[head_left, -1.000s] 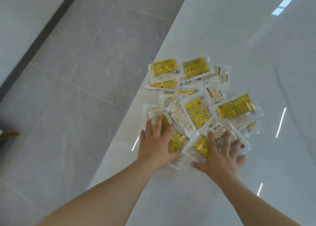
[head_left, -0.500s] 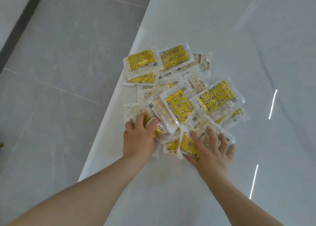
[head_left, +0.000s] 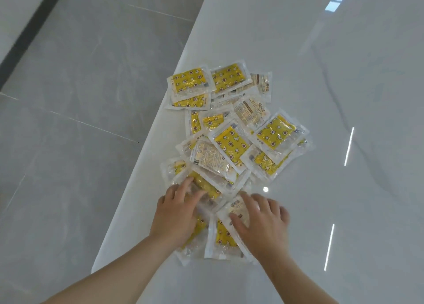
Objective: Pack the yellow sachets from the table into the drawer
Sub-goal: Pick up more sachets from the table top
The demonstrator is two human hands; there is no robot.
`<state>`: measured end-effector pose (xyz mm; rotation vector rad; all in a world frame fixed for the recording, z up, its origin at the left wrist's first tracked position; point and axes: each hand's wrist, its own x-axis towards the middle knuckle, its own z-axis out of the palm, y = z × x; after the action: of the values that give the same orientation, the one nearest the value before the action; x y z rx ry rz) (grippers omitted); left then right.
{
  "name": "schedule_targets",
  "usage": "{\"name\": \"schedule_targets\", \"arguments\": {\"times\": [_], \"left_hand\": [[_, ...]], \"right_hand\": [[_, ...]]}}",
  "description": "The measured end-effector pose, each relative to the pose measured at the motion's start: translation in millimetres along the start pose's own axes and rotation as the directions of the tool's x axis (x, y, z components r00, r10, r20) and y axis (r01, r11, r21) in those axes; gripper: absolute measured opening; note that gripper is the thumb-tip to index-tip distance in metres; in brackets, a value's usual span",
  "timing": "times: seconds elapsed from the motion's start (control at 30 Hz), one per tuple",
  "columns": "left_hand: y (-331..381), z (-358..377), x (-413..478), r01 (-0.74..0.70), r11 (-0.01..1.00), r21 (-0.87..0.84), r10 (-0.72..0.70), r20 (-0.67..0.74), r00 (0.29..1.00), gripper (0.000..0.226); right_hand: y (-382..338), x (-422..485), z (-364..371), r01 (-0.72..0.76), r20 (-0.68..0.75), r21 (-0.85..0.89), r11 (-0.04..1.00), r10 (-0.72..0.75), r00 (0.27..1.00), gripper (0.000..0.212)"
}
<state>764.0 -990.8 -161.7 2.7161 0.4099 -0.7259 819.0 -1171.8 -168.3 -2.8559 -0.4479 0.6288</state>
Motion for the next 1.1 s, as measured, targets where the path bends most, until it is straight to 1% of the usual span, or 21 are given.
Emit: {"name": "schedule_targets", "arguments": {"times": [0.03, 0.07, 0.1, 0.13, 0.17, 0.2, 0.23, 0.27, 0.3, 0.33, 0.43, 0.5, 0.63, 0.7, 0.77, 0.83, 0.93, 1.0, 1.03, 1.07, 1.1], "left_hand": [[-1.8, -4.2, 3.7, 0.023, 0.999, -0.034, -0.027, -0.113, 0.993, 0.053], [-3.1, -7.5, 8.9, 0.050, 0.997, -0.056, -0.059, -0.180, 0.982, 0.054], [-3.4, -10.9, 13.6, 0.072, 0.995, -0.073, -0.084, -0.182, 0.980, 0.057], [-4.6, -12.6, 19.5, 0.099, 0.990, -0.101, -0.110, -0.108, 0.988, 0.062], [-6.3, -13.2, 25.3, 0.131, 0.983, -0.127, -0.131, 0.011, 0.991, 0.066], [-8.5, -12.8, 29.5, 0.157, 0.979, -0.130, -0.138, 0.144, 0.980, 0.069], [-11.3, -12.7, 30.8, 0.157, 0.983, -0.100, -0.129, 0.243, 0.961, 0.071], [-15.2, -10.1, 30.2, 0.135, 0.990, -0.050, -0.116, 0.282, 0.952, 0.071], [-19.2, -7.3, 28.0, 0.110, 0.994, 0.005, -0.107, 0.276, 0.955, 0.069], [-21.6, -5.2, 24.5, 0.098, 0.994, 0.051, -0.108, 0.250, 0.962, 0.067], [-21.7, 3.5, 10.5, 0.136, 0.985, 0.106, -0.153, 0.168, 0.974, 0.059], [-18.3, 13.8, -0.8, 0.152, 0.982, 0.114, -0.166, 0.126, 0.978, 0.053], [-17.7, 37.6, -26.2, 0.191, 0.979, 0.064, -0.197, 0.099, 0.975, 0.048], [-18.8, 46.1, -39.2, 0.165, 0.986, 0.032, -0.166, 0.020, 0.986, 0.048], [-23.4, 50.2, -52.0, 0.189, 0.980, -0.058, -0.193, -0.067, 0.979, 0.056], [-32.7, 58.1, -65.7, 0.272, 0.954, -0.128, -0.282, -0.065, 0.957, 0.060], [-42.0, 66.4, -82.4, 0.395, 0.872, -0.289, -0.398, 0.049, 0.916, 0.069], [-42.8, 68.0, -90.3, 0.445, 0.793, -0.417, -0.434, 0.128, 0.892, 0.083], [-41.0, 68.0, -93.1, 0.462, 0.777, -0.428, -0.432, 0.172, 0.885, 0.090], [-39.0, 68.6, -94.8, 0.475, 0.772, -0.422, -0.425, 0.214, 0.880, 0.096], [-36.7, 69.1, -96.0, 0.483, 0.763, -0.430, -0.420, 0.238, 0.876, 0.099]], "right_hand": [[-4.1, 12.4, -8.2, -0.003, -0.036, 0.023, 1.000, 0.004, 0.999, 0.053], [-8.8, 26.8, -16.7, -0.010, -0.021, 0.028, 1.000, 0.010, 1.000, 0.060], [-14.1, 41.5, -22.9, -0.010, 0.015, 0.051, 0.999, 0.010, 1.000, 0.070], [-21.3, 56.4, -26.8, -0.006, 0.055, 0.073, 0.997, 0.002, 0.998, 0.079], [-29.6, 70.5, -28.7, 0.009, 0.104, 0.079, 0.997, -0.018, 0.994, 0.086], [-37.8, 81.7, -27.3, 0.046, 0.157, 0.079, 0.996, -0.058, 0.986, 0.091], [-44.6, 87.6, -21.9, 0.090, 0.220, 0.061, 0.994, -0.101, 0.970, 0.093], [-49.4, 89.2, -14.9, 0.132, 0.276, 0.032, 0.991, -0.135, 0.951, 0.093], [-51.9, 86.4, -7.0, 0.156, 0.316, 0.004, 0.988, -0.149, 0.937, 0.092], [-53.0, 80.2, 0.1, 0.155, 0.324, -0.009, 0.988, -0.144, 0.935, 0.089], [-52.4, 51.4, 13.3, 0.148, 0.277, 0.025, 0.989, -0.149, 0.949, 0.069], [-50.7, 31.8, 18.2, 0.144, 0.251, 0.055, 0.988, -0.153, 0.956, 0.062], [-47.4, -0.6, 29.1, 0.117, 0.224, -0.002, 0.993, -0.113, 0.968, 0.068], [-47.1, -16.1, 34.5, 0.127, 0.163, -0.013, 0.992, -0.124, 0.979, 0.072], [-45.0, -28.7, 38.7, 0.149, 0.073, -0.044, 0.988, -0.145, 0.987, 0.076], [-37.9, -40.2, 42.1, 0.153, -0.035, -0.027, 0.988, -0.154, 0.988, 0.074], [-27.4, -52.3, 37.6, 0.181, -0.159, 0.022, 0.983, -0.176, 0.972, 0.056], [-26.1, -58.3, 28.5, 0.111, -0.158, 0.104, 0.988, -0.094, 0.983, 0.047], [-26.6, -60.7, 22.5, 0.026, -0.119, 0.188, 0.982, -0.003, 0.993, 0.041], [-27.0, -62.5, 17.1, -0.086, -0.042, 0.284, 0.955, 0.102, 0.994, 0.036], [-26.5, -64.4, 13.0, -0.186, 0.036, 0.379, 0.907, 0.186, 0.982, 0.032]]}}
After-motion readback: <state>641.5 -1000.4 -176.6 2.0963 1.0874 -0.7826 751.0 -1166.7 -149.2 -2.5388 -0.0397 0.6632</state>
